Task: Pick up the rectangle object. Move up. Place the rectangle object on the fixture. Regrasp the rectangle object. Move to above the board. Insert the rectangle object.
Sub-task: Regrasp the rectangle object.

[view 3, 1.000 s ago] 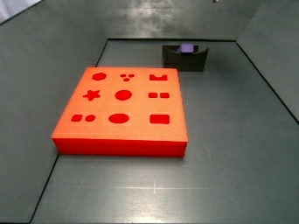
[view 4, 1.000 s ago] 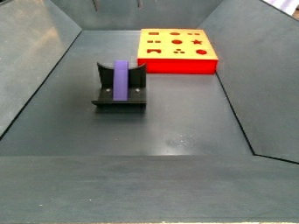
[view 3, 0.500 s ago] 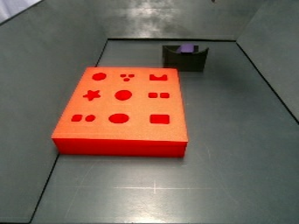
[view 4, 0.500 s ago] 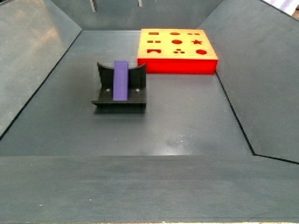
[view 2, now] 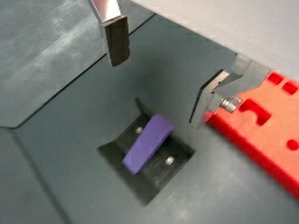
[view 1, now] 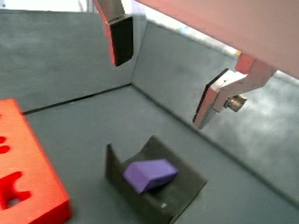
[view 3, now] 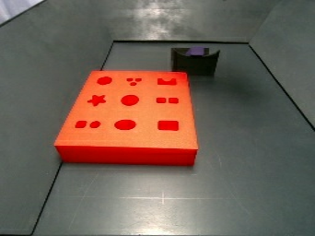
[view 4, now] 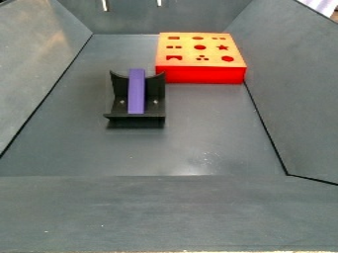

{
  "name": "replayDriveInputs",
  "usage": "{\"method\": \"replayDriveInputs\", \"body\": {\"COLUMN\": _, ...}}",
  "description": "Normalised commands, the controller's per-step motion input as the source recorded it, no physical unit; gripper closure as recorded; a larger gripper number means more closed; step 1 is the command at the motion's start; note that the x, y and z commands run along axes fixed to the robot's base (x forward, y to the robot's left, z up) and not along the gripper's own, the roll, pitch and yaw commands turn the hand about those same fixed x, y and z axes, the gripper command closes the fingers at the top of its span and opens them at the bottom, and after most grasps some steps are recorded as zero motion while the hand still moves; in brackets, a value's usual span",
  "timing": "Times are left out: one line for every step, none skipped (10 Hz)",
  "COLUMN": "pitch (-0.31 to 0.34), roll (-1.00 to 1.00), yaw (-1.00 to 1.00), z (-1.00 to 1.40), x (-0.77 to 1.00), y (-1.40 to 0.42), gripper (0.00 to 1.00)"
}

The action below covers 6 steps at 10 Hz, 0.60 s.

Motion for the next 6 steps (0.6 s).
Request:
{"method": "replayDriveInputs", "body": {"pitch": 0.028, "roll": 1.0, "yaw": 0.04, "z": -0.01, "x": 0.04, "y": -0.02, "gripper": 0.0}}
{"method": "replayDriveInputs", "body": {"pitch": 0.039, "roll": 1.0, "yaw": 0.04, "z": -0.01, "x": 0.05, "y": -0.02, "gripper": 0.0}}
{"method": "replayDriveInputs", "body": {"pitch": 0.059, "roll": 1.0, "yaw": 0.05, "z": -0.02, "x": 0.07, "y": -0.03, "gripper": 0.0}}
{"method": "replayDriveInputs", "body": {"pitch": 0.077, "roll": 1.0, "yaw": 0.06, "z": -0.02, "x": 0.08, "y": -0.03, "gripper": 0.0}}
{"method": "replayDriveInputs", "body": {"pitch": 0.093, "roll": 1.0, "yaw": 0.07, "z": -0.01, "x": 0.08, "y": -0.03, "gripper": 0.0}}
{"method": "replayDriveInputs", "body": {"pitch": 0.125, "roll": 1.0, "yaw": 0.09, "z": -0.01, "x": 0.09, "y": -0.04, "gripper": 0.0}}
